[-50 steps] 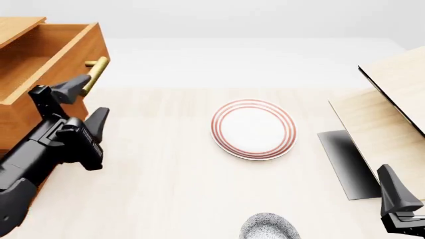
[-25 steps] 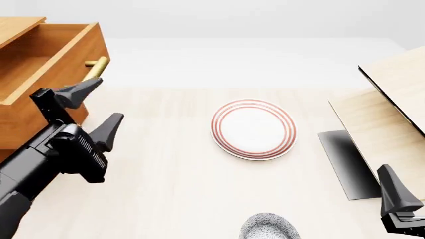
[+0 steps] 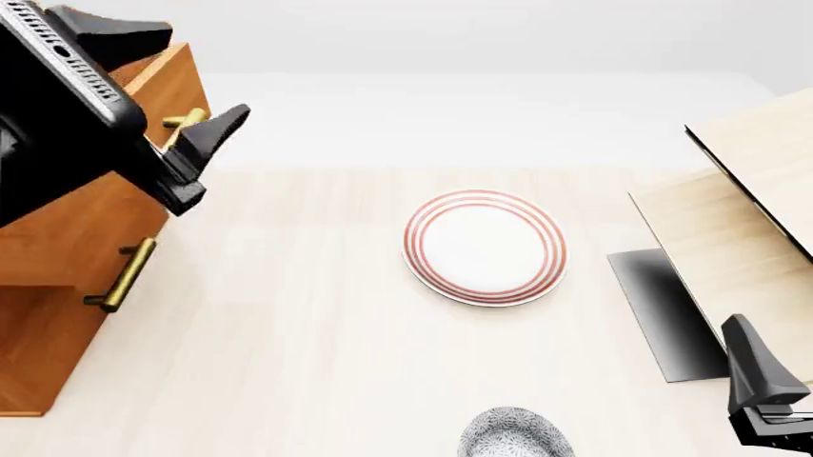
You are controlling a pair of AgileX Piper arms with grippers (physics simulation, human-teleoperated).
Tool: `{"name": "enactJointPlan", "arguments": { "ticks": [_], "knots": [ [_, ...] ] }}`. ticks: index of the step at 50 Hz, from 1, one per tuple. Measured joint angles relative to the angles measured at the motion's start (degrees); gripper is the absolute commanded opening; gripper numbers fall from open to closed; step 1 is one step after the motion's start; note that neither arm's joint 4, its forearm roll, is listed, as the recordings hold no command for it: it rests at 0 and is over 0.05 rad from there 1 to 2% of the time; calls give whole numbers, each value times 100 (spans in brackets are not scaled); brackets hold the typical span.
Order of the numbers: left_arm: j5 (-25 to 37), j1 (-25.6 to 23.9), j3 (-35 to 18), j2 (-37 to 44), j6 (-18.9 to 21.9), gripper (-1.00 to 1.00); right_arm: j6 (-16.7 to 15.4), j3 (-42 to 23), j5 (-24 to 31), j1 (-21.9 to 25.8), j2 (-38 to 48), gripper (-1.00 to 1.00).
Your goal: Open the top drawer of the cabinet and put the bowl in it.
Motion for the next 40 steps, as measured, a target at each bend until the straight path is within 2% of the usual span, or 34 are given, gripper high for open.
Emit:
{"name": "enactJointPlan", "arguments": {
  "ticks": [9,21,30,40],
  "knots": [
    [872,5,-883,272,-1206,100,0,0,0,0,0,100],
    [1801,408,-1733,606,-2538,100,0,0,0,0,0,100],
    [2282,705,-2219,891,-3189,100,0,0,0,0,0,100],
    [2743,1114,-2514,1196,-3813,100,0,0,0,0,0,100]
  ]
}}
